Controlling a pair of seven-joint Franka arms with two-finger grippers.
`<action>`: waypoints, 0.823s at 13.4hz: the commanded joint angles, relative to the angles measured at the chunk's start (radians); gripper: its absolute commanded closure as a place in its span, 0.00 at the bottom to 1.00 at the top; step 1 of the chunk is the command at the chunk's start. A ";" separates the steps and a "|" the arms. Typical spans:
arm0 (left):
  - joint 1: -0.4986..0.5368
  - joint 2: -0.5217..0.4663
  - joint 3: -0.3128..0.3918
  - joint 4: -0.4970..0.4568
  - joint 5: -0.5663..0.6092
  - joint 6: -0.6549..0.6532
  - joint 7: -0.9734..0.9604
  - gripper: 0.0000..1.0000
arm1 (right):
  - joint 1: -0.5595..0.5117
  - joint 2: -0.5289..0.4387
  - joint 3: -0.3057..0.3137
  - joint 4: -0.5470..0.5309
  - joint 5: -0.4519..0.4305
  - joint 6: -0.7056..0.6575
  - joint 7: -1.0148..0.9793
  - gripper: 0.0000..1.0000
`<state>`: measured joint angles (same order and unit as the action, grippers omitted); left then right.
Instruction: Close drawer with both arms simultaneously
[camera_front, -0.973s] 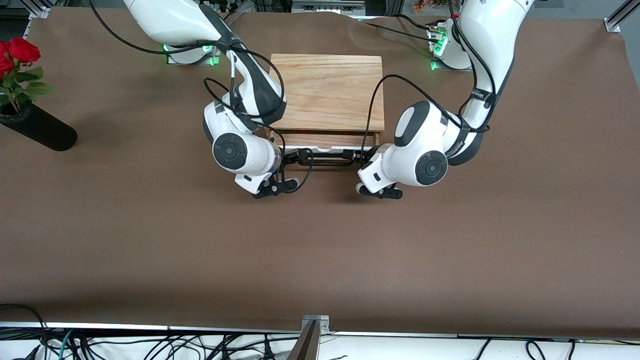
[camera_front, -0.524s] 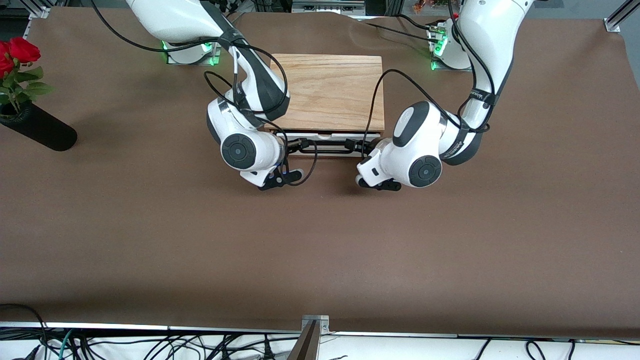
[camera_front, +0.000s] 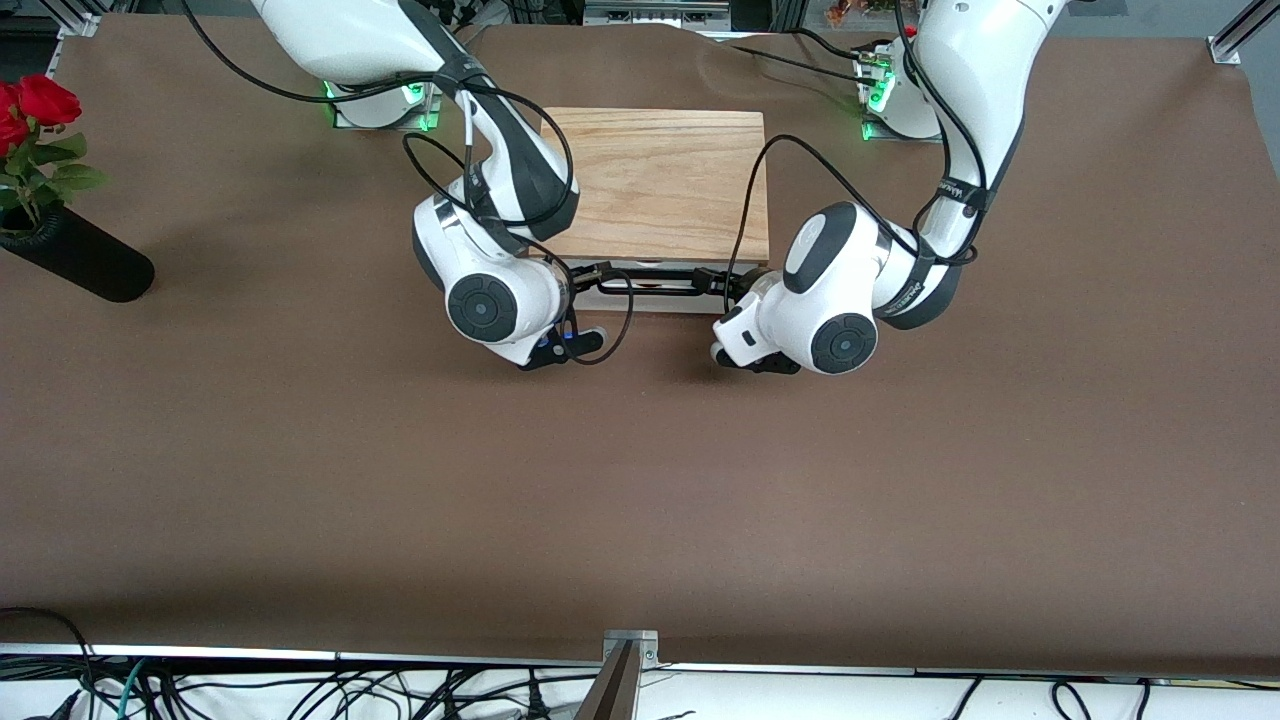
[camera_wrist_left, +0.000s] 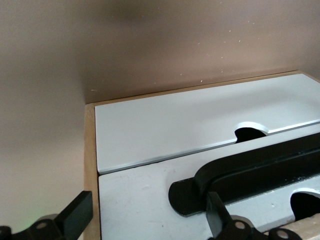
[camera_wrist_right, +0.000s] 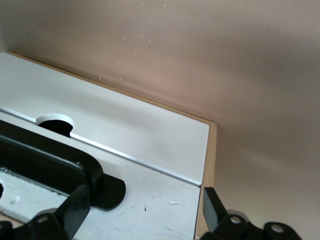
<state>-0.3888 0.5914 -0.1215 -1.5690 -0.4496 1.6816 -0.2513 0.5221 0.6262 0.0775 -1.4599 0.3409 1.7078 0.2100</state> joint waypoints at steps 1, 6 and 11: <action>0.054 -0.048 -0.007 -0.034 0.017 -0.029 0.012 0.00 | -0.007 -0.020 0.002 -0.001 0.024 -0.057 -0.006 0.00; 0.140 -0.201 0.011 -0.011 0.026 0.044 0.082 0.00 | -0.056 -0.014 -0.008 0.165 0.012 -0.066 -0.003 0.00; 0.195 -0.457 0.013 -0.072 0.267 0.033 0.083 0.00 | -0.092 -0.019 -0.111 0.268 -0.046 -0.071 -0.007 0.00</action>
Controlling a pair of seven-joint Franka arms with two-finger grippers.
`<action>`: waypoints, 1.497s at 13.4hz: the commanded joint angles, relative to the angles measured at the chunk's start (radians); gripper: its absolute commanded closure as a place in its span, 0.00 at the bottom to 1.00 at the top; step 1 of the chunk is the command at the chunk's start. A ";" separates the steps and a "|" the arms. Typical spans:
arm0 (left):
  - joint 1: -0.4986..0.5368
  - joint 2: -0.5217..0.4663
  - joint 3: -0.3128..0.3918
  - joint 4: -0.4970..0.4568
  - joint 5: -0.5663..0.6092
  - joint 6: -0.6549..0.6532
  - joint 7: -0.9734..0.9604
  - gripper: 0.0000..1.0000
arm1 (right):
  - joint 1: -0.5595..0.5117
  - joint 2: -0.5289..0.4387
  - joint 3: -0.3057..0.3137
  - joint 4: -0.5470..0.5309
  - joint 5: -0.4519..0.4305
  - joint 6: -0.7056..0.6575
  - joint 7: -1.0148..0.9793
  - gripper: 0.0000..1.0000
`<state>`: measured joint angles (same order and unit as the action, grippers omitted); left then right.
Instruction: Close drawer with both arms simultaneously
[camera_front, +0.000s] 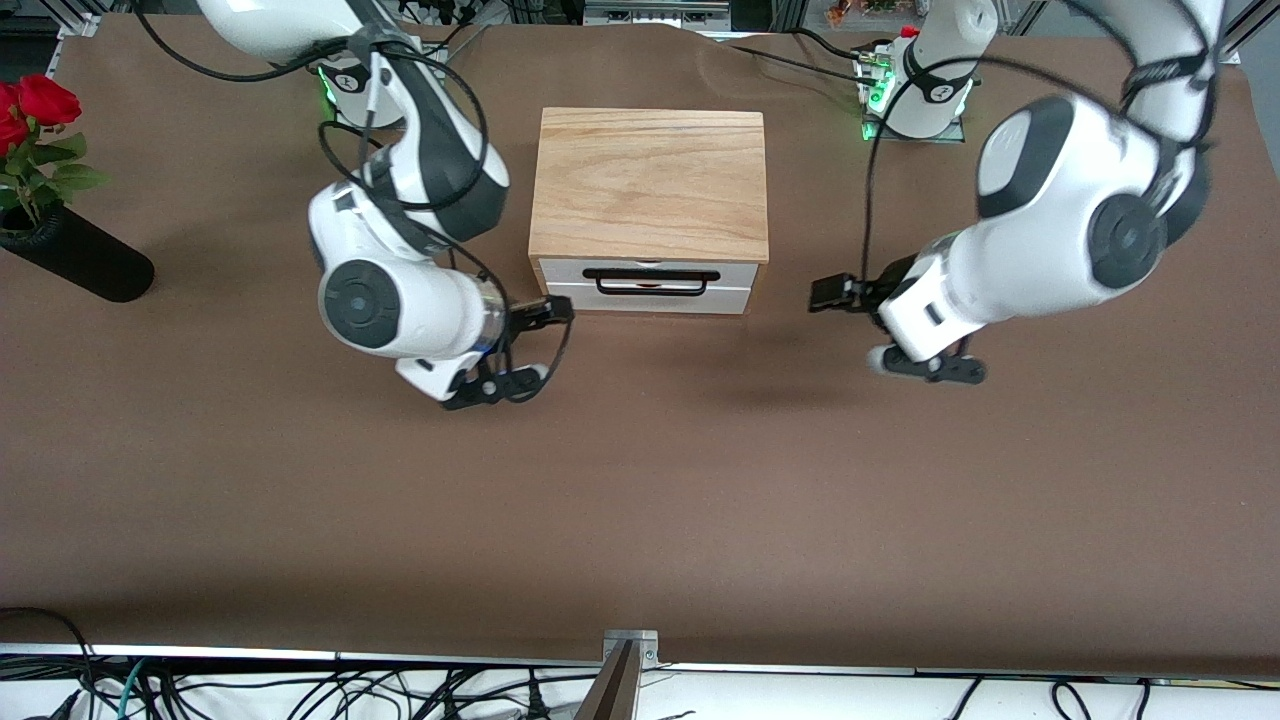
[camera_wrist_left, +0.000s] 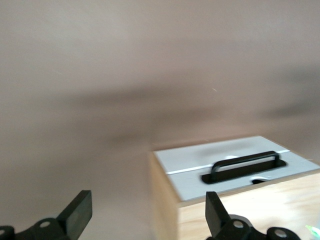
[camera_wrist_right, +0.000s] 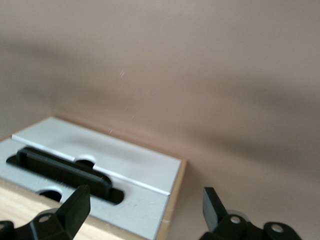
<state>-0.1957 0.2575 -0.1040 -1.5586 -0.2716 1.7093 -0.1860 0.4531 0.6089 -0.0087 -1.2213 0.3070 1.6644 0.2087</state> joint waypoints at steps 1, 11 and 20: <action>0.028 -0.170 -0.005 -0.099 0.109 -0.003 0.007 0.00 | -0.037 -0.009 -0.043 0.032 -0.014 -0.028 -0.003 0.00; 0.079 -0.307 0.059 -0.119 0.302 -0.063 -0.006 0.00 | -0.045 -0.169 -0.365 0.069 -0.022 -0.110 0.000 0.00; 0.081 -0.320 0.067 -0.101 0.310 -0.069 -0.105 0.00 | -0.275 -0.383 -0.151 -0.058 -0.310 -0.098 0.005 0.00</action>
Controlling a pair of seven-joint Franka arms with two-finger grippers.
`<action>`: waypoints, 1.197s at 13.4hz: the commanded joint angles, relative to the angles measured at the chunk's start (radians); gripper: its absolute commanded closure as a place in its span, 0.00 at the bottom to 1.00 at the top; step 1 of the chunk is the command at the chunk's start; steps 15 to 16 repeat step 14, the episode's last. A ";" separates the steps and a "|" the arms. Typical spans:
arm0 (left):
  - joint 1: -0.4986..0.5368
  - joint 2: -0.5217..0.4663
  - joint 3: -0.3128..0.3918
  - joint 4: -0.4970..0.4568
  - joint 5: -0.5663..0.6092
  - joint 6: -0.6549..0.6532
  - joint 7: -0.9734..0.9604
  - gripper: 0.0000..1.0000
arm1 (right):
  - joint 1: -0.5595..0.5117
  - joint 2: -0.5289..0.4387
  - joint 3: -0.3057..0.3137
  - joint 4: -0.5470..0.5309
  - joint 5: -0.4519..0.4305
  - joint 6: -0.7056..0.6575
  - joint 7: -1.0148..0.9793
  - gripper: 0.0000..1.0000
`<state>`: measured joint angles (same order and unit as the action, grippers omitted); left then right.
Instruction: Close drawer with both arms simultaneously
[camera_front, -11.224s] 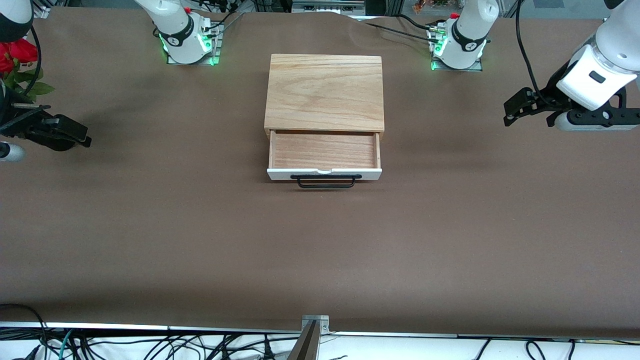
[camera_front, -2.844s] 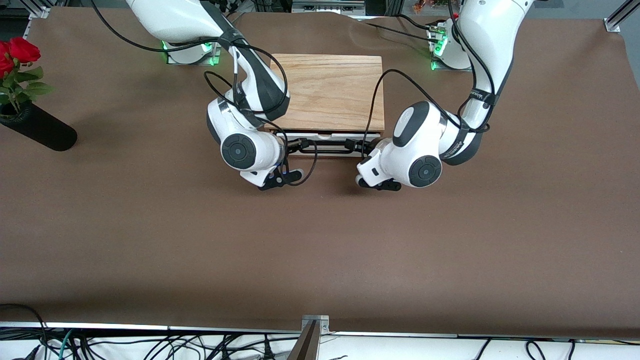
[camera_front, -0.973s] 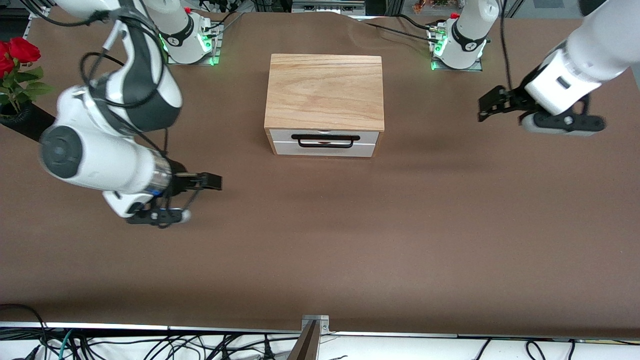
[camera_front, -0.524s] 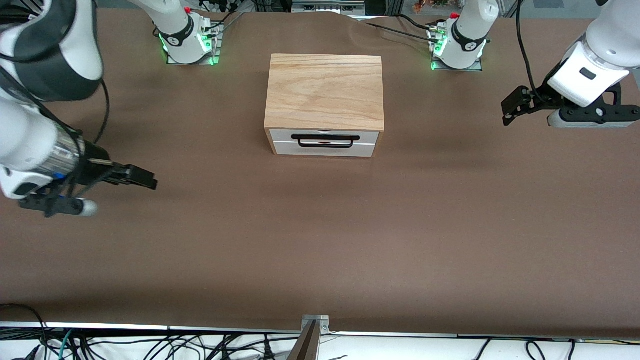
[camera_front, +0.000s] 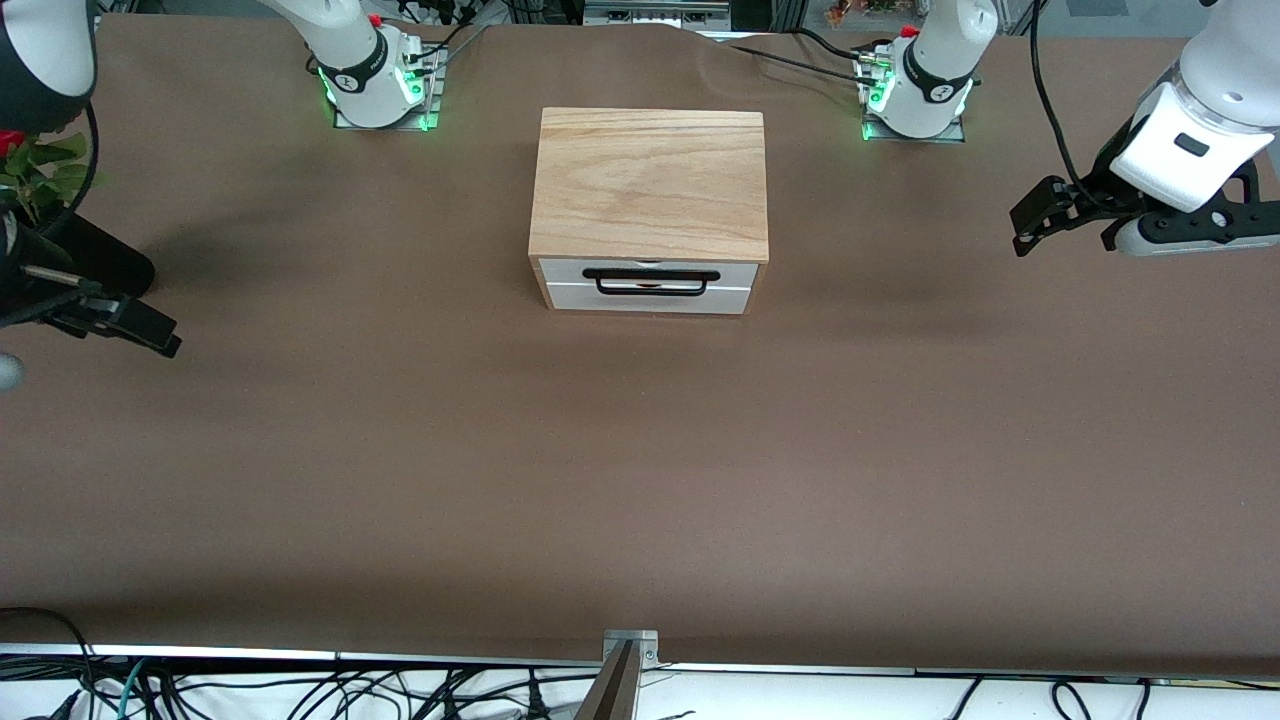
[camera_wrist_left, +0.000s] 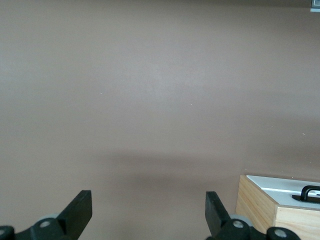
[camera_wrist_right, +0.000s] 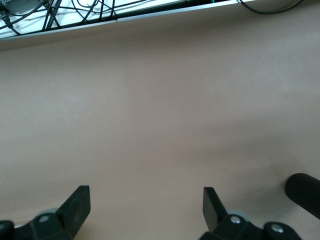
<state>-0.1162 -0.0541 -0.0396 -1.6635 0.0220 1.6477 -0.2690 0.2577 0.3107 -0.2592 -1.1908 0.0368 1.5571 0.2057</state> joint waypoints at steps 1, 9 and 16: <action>-0.003 -0.007 0.001 0.007 0.018 -0.008 -0.024 0.00 | -0.089 -0.088 0.104 -0.101 -0.041 0.008 0.001 0.00; -0.014 0.003 0.017 0.010 0.013 0.006 -0.030 0.00 | -0.250 -0.162 0.324 -0.242 -0.112 0.023 -0.032 0.00; 0.006 0.043 0.015 0.056 0.007 -0.006 -0.030 0.00 | -0.245 -0.153 0.324 -0.234 -0.110 0.017 -0.035 0.00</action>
